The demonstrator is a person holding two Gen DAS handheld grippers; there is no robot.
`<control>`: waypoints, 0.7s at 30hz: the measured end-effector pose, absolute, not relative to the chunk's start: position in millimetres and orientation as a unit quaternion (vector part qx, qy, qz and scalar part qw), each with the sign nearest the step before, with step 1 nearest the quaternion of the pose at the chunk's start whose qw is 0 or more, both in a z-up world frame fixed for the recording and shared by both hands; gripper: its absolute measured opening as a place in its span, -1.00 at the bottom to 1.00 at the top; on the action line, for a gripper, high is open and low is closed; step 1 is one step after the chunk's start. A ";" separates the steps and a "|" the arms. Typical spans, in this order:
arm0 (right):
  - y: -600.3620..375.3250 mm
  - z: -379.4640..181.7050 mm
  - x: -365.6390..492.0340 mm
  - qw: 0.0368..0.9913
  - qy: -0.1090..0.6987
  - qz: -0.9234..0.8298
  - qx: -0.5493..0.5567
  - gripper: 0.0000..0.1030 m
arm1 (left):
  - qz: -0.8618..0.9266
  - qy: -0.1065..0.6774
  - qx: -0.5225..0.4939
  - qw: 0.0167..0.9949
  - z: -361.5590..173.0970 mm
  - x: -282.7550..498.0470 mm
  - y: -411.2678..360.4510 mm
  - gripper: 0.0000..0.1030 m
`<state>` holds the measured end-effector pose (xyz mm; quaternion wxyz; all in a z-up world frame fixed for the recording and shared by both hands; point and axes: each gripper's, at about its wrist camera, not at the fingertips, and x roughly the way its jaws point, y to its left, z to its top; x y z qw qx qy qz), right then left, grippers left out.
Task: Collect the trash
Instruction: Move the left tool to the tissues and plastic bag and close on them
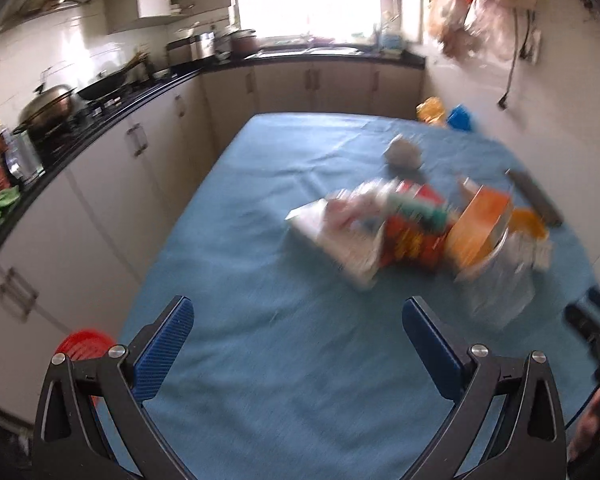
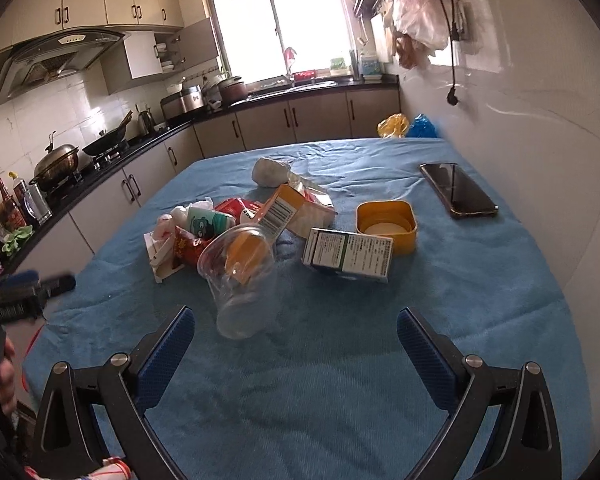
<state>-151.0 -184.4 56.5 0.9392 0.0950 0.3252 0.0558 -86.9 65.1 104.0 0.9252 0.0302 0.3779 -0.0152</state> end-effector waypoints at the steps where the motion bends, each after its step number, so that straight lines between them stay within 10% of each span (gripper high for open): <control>1: -186.2 55.9 -146.5 0.937 0.330 0.061 0.100 0.96 | -0.023 0.374 0.031 0.927 106.2 -78.3 60.1 1.00; 6: -193.1 47.1 -115.7 0.912 0.366 0.113 0.144 0.61 | -0.071 0.394 0.002 0.917 101.9 -16.6 39.9 1.00; 18: -185.4 25.4 -63.4 0.881 0.411 0.159 0.174 0.58 | -0.144 0.435 -0.009 0.889 67.8 71.9 18.1 1.00; 21: -181.6 20.8 -56.3 0.876 0.417 0.168 0.174 0.56 | -0.167 0.455 -0.014 0.875 57.9 74.2 15.1 0.73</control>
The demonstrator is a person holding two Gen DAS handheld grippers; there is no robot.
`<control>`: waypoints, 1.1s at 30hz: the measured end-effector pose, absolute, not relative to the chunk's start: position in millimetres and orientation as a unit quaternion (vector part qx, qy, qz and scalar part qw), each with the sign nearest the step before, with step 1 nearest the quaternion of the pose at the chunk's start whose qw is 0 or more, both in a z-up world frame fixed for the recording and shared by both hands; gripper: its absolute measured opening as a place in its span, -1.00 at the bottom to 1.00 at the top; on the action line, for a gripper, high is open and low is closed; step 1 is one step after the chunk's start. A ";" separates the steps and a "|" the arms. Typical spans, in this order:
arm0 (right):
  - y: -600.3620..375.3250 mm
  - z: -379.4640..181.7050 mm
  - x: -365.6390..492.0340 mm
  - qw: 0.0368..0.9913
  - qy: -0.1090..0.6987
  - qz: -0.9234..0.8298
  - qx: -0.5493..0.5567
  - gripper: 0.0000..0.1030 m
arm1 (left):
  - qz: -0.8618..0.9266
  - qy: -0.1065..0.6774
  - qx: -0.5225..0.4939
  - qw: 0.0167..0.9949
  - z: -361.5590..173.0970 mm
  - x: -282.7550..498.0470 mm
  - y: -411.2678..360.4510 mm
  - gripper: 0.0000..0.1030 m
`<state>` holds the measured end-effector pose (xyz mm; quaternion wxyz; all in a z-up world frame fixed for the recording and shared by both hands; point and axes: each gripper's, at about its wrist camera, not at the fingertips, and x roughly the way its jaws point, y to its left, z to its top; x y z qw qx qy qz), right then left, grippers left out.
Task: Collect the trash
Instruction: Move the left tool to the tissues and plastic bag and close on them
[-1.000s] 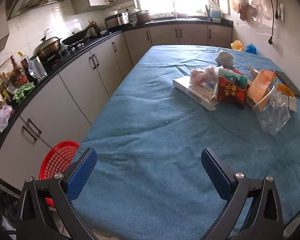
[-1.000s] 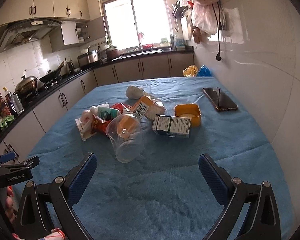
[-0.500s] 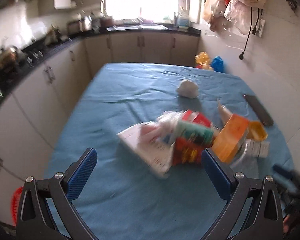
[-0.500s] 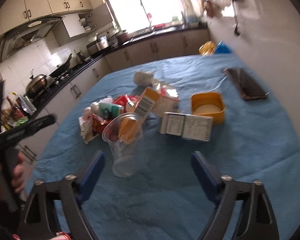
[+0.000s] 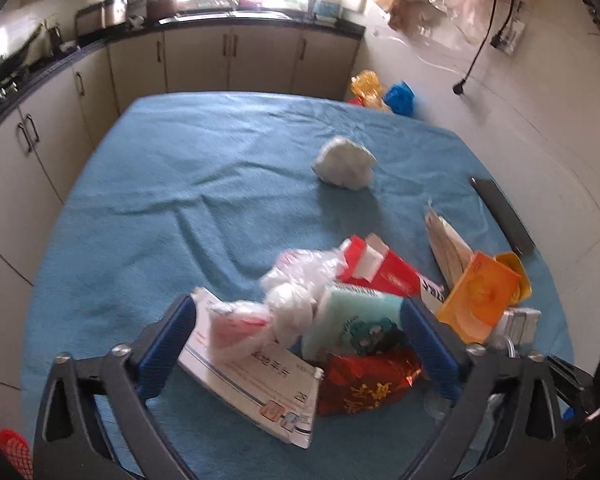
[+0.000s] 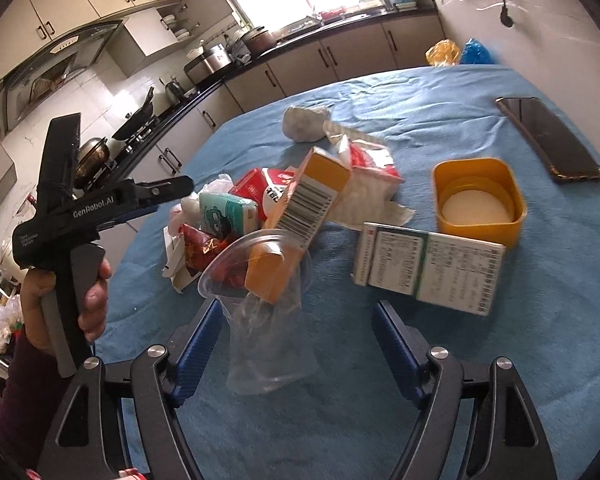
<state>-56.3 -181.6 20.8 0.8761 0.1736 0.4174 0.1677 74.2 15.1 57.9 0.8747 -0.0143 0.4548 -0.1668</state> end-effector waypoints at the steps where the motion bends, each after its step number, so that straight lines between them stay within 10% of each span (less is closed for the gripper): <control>1: -180.1 20.3 -54.3 0.875 0.419 0.169 0.174 0.53 | -0.170 0.460 -0.015 0.871 55.9 73.3 14.4 0.49; 2: -178.3 18.9 -52.0 0.873 0.422 0.170 0.174 0.47 | -0.168 0.460 -0.009 0.872 54.9 71.9 13.6 0.34; 5: -173.9 15.7 -46.5 0.868 0.427 0.178 0.178 0.31 | -0.174 0.486 -0.007 0.856 49.0 69.3 12.1 -0.96; 8: -170.4 18.0 -47.2 0.863 0.426 0.198 0.186 -0.17 | -0.170 0.481 0.002 0.860 50.6 58.1 9.5 -1.00; 15: -159.1 29.5 -66.1 0.869 0.416 0.207 0.170 -0.49 | -0.163 0.442 0.008 0.882 73.1 35.4 9.8 -0.98; 17: -156.6 31.1 -72.7 0.873 0.411 0.207 0.164 -0.50 | -0.148 0.433 0.014 0.889 79.0 37.1 12.0 -0.45; 19: -155.4 30.7 -77.8 0.872 0.410 0.210 0.166 -0.50 | -0.129 0.418 0.009 0.899 83.7 45.4 15.3 0.54; 20: -154.9 30.2 -78.8 0.871 0.410 0.211 0.169 -0.50 | -0.125 0.408 0.005 0.904 84.3 48.6 17.0 0.56; 30: -158.3 26.8 -77.2 0.865 0.413 0.218 0.184 -0.50 | -0.140 0.479 -0.056 0.865 49.2 112.4 5.5 0.56; 32: -158.8 25.9 -76.5 0.865 0.413 0.219 0.185 -0.50 | -0.150 0.494 -0.066 0.854 40.9 116.2 -0.5 0.19; 33: -158.9 25.6 -76.3 0.864 0.412 0.220 0.185 -0.50 | -0.154 0.503 -0.069 0.848 37.7 116.9 -2.6 -0.52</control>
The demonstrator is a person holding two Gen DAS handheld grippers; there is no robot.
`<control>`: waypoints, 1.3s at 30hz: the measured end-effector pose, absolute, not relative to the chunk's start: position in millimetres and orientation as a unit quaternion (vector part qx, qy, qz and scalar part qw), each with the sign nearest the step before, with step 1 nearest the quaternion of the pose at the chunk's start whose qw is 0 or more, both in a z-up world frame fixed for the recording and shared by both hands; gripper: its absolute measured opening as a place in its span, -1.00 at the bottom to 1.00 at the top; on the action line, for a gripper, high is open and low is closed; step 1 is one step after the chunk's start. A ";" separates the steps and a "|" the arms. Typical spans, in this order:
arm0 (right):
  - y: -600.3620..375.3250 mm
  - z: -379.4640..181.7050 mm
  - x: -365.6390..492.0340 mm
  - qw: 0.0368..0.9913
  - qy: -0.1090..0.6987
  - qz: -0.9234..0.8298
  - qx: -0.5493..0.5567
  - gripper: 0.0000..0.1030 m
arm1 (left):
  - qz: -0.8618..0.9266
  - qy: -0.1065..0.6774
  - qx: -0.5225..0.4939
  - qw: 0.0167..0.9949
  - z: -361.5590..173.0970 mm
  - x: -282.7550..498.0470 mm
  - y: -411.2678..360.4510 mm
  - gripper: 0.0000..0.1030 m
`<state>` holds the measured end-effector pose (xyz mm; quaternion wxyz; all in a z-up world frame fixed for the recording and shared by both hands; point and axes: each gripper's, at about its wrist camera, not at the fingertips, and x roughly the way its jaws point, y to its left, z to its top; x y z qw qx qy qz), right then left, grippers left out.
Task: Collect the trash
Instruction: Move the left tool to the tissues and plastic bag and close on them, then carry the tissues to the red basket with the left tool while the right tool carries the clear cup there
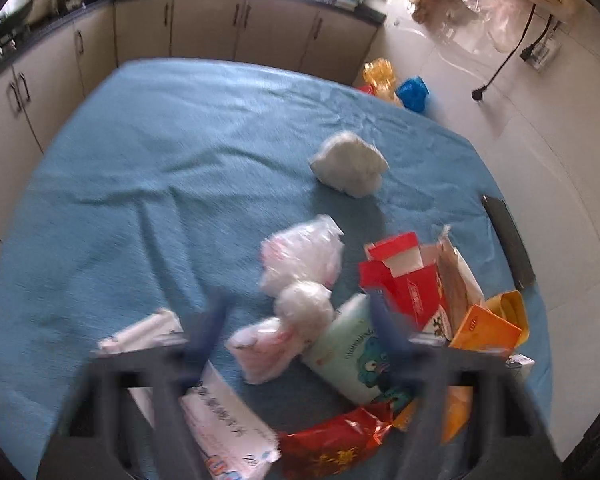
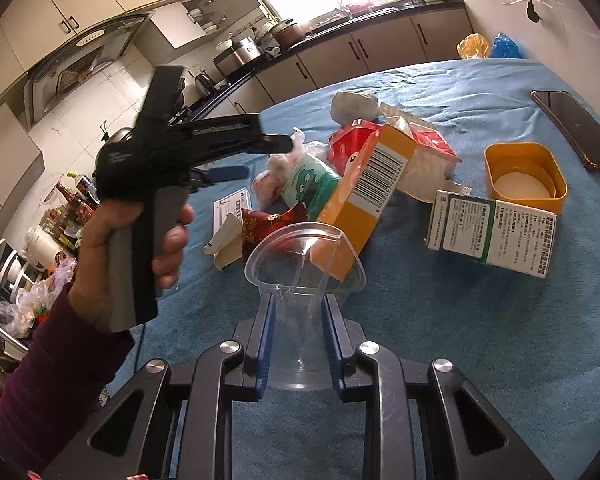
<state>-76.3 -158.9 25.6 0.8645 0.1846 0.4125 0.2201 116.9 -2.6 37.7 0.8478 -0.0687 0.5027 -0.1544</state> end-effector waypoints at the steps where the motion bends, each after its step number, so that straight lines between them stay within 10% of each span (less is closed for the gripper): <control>1: -158.7 25.2 -76.6 0.865 0.412 0.221 0.184 -0.50 | -0.156 0.511 -0.072 0.842 34.9 117.3 -4.3 -0.47; 23: -91.1 80.6 -122.8 0.880 0.360 0.279 0.134 -0.54 | -0.076 0.393 -0.131 0.907 159.1 -87.6 157.7 -0.47; 39: 138.7 66.4 -110.7 0.804 0.394 0.439 0.068 -0.54 | 0.131 0.413 -0.219 0.874 60.2 -194.0 357.2 -0.46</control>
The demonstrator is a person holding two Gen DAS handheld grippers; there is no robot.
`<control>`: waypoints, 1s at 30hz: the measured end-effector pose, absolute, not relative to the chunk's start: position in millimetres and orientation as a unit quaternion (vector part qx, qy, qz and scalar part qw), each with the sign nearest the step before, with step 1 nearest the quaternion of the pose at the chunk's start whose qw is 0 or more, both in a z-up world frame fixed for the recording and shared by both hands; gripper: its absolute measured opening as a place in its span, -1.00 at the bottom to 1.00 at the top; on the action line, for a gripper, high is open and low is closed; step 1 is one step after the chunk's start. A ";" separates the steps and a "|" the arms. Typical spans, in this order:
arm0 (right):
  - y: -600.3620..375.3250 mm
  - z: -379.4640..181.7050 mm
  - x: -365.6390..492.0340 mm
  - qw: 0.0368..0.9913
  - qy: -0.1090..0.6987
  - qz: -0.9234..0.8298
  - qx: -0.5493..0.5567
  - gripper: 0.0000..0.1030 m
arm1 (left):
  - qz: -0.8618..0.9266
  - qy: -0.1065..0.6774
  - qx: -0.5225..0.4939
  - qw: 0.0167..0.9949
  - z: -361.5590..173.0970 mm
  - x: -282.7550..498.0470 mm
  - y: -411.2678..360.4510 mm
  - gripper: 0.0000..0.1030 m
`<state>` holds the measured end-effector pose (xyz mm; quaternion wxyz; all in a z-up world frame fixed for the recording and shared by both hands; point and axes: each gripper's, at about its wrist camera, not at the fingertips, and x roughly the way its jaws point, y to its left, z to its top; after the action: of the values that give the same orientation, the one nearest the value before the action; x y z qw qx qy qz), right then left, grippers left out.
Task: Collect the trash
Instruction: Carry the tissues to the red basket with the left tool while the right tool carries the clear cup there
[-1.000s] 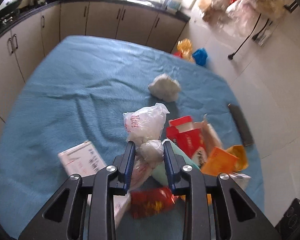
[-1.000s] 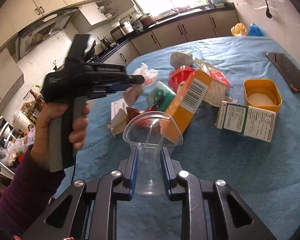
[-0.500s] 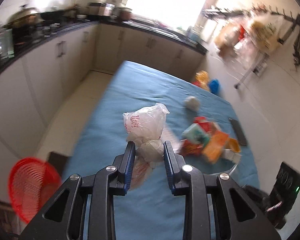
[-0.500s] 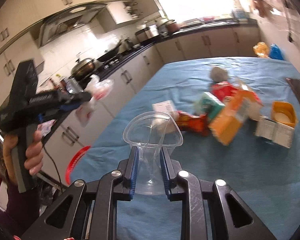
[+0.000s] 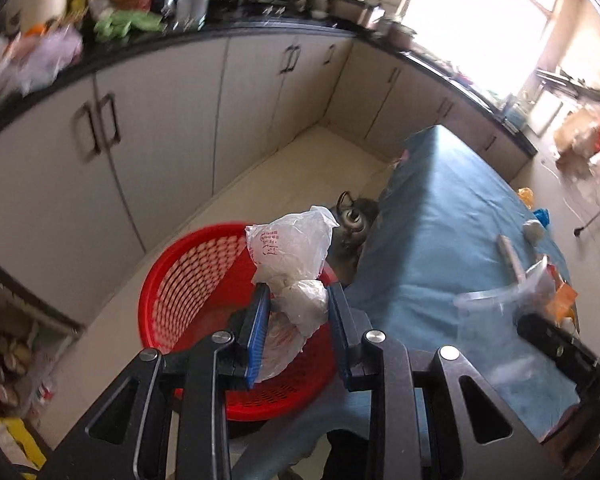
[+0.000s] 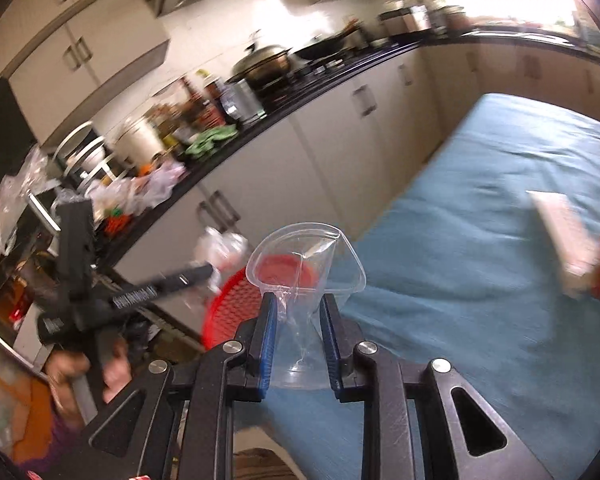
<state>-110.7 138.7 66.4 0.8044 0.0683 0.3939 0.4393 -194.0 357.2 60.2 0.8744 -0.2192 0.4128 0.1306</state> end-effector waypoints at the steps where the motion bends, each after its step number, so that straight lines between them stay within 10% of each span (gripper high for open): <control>1: 153.5 64.2 -107.9 0.800 0.396 0.446 0.065 -0.54 | 0.132 0.416 -0.225 0.871 53.6 -195.4 363.4 -0.46; 10: 247.9 28.8 -87.3 0.773 0.428 0.467 0.046 -0.46 | 0.153 0.409 -0.253 0.863 33.8 -211.4 388.6 0.02; 14: 253.8 16.1 -78.5 0.762 0.449 0.462 0.061 -0.03 | 0.161 0.403 -0.249 0.866 37.7 -215.0 388.7 0.04; 30: 140.5 38.3 -109.7 0.811 0.420 0.399 0.080 0.12 | 0.187 0.379 -0.117 0.899 77.7 -233.1 307.7 0.31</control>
<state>-109.7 140.5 38.3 0.8109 0.0797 0.4204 0.3992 -233.1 307.7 77.7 0.8989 -0.1167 0.3786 0.1872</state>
